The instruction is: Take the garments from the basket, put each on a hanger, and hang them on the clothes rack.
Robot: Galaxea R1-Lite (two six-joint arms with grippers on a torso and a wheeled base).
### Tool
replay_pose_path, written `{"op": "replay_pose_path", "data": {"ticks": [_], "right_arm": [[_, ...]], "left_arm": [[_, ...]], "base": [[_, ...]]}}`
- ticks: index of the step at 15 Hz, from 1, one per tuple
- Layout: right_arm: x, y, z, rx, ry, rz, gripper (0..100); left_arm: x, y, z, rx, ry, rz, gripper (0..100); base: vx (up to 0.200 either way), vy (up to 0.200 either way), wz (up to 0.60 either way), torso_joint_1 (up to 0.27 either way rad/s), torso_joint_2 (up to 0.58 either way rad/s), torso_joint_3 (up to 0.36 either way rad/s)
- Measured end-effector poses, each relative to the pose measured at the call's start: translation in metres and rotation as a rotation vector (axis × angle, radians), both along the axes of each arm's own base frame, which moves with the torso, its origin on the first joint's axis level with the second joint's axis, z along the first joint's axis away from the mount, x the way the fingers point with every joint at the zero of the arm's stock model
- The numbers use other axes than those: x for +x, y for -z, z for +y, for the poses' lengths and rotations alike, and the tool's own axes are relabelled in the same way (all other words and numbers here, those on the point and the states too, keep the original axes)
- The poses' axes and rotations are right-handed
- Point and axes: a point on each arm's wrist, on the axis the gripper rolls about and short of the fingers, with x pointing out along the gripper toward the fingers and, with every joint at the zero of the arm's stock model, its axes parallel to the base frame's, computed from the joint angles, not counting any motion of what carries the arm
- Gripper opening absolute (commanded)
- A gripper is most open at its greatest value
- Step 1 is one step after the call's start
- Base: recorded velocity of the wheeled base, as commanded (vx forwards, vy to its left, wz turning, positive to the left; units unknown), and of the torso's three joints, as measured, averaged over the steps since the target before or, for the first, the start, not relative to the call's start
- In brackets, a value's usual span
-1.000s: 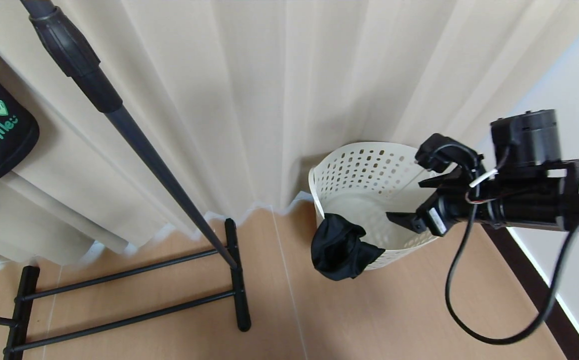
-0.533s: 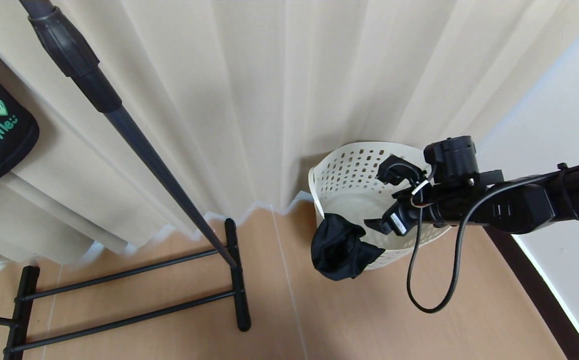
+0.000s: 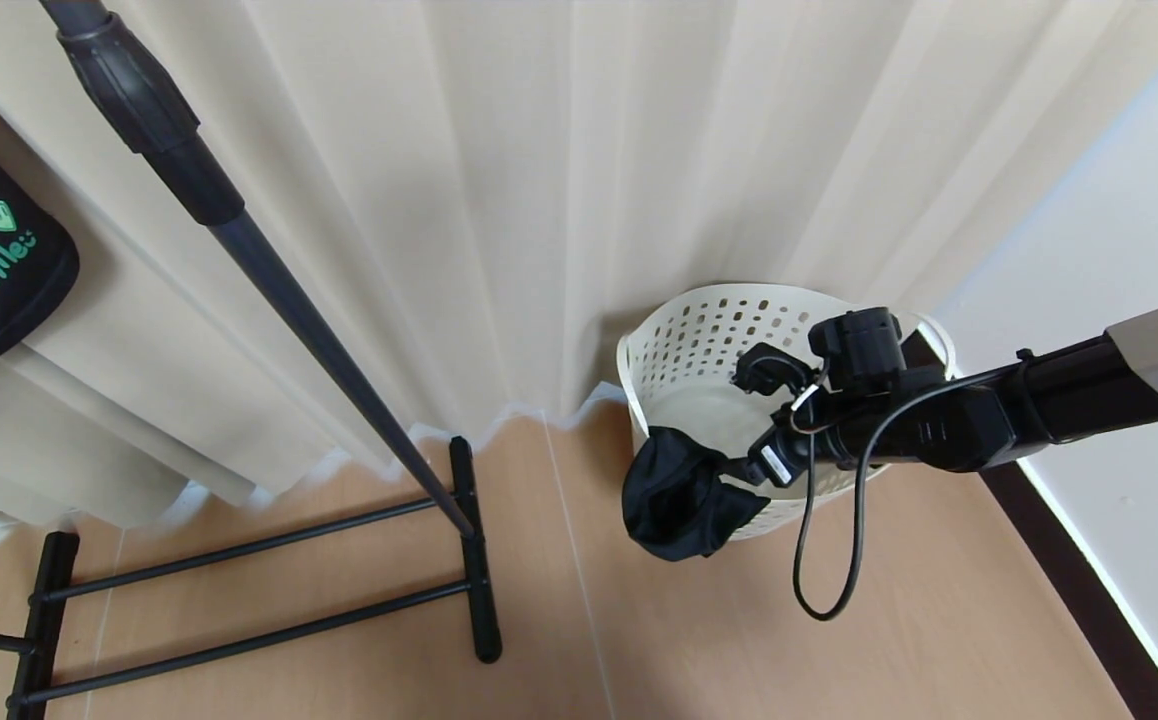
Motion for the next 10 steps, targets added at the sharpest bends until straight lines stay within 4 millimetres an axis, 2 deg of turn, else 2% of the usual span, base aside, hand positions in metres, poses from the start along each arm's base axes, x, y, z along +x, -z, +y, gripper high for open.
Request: {"op": "replay_pose_path", "data": {"ticks": [10], "right_arm": [[0.023, 0.017, 0.002, 0.058, 0.069, 0.026, 100]], "left_arm": [[0.000, 0.000, 0.000, 0.000, 0.000, 0.000, 100]], "base": [[0.000, 0.000, 0.00, 0.000, 0.00, 0.000]]}}
